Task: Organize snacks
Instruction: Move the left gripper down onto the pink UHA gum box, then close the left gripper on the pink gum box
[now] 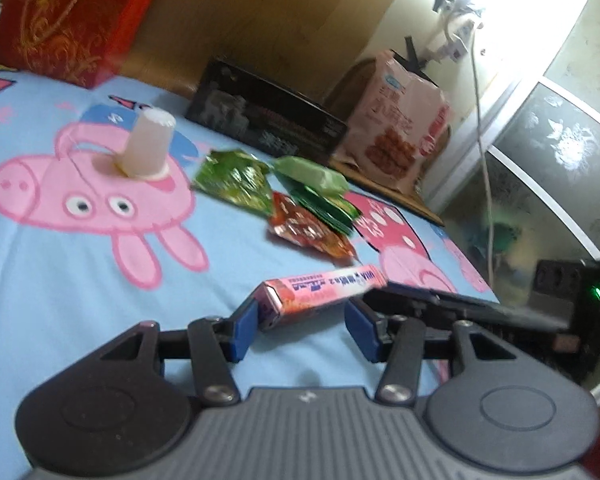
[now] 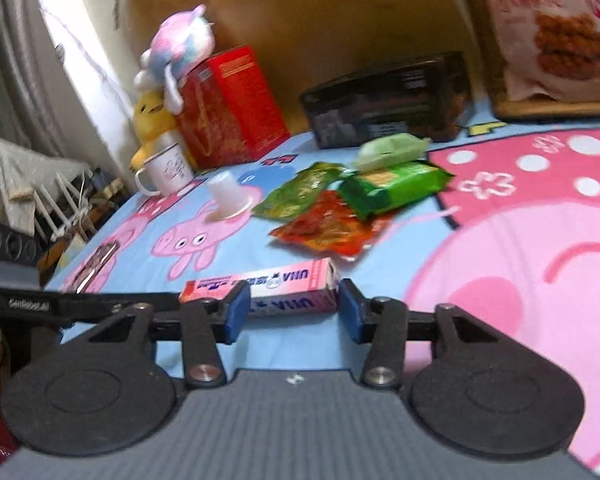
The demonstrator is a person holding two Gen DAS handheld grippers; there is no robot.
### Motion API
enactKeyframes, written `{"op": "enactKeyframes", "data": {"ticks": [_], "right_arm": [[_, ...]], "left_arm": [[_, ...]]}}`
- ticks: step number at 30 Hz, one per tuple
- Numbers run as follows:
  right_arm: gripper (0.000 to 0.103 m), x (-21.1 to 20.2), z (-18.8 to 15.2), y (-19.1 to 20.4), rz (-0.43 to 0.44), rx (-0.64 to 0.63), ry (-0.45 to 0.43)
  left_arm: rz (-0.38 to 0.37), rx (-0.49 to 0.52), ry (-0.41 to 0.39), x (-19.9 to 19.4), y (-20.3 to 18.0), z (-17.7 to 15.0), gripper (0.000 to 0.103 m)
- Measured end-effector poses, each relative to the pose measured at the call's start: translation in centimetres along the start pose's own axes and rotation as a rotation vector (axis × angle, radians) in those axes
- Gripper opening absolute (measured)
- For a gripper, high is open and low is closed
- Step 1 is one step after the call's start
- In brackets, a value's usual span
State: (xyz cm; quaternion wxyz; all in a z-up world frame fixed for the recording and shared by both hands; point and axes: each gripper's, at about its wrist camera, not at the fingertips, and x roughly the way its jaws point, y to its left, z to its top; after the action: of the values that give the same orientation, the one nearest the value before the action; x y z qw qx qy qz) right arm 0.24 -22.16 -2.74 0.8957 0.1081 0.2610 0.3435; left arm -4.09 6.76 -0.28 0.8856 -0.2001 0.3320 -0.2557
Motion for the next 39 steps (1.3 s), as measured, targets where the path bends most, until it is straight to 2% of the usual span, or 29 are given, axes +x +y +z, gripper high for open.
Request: {"op": "enactKeyframes", "data": {"ticks": [4, 8, 10, 14, 19, 22, 29, 39], "right_arm": [[0.046, 0.6, 0.0, 0.8, 0.024, -0.028, 0.010], [0.045, 1.8, 0.2, 2.0, 0.002, -0.088, 0.008], [0.047, 2.5, 0.2, 2.5, -0.013, -0.122, 0.009], [0.048, 2.9, 0.2, 2.7, -0.026, -0.147, 0.011], [0.047, 2.7, 0.3, 2.2, -0.034, -0.107, -0.002], [0.047, 2.7, 0.3, 2.1, -0.043, -0.093, -0.006], [0.048, 3.5, 0.4, 3.2, -0.068, -0.154, 0.006], [0.048, 3.8, 0.4, 3.7, -0.095, -0.188, 0.009]], "left_arm": [[0.031, -0.044, -0.034, -0.3, 1.7, 1.4, 0.048], [0.041, -0.081, -0.048, -0.2, 3.1, 1.9, 0.048], [0.033, -0.092, -0.058, -0.3, 3.4, 1.8, 0.052], [0.020, -0.101, -0.081, -0.5, 3.5, 1.9, 0.066], [0.010, -0.114, -0.112, -0.8, 3.6, 2.0, 0.066], [0.011, -0.127, -0.098, -0.3, 3.8, 2.2, 0.064], [0.024, -0.122, -0.077, 0.3, 3.7, 2.1, 0.059], [0.040, -0.100, -0.075, 0.5, 3.4, 2.1, 0.059]]}}
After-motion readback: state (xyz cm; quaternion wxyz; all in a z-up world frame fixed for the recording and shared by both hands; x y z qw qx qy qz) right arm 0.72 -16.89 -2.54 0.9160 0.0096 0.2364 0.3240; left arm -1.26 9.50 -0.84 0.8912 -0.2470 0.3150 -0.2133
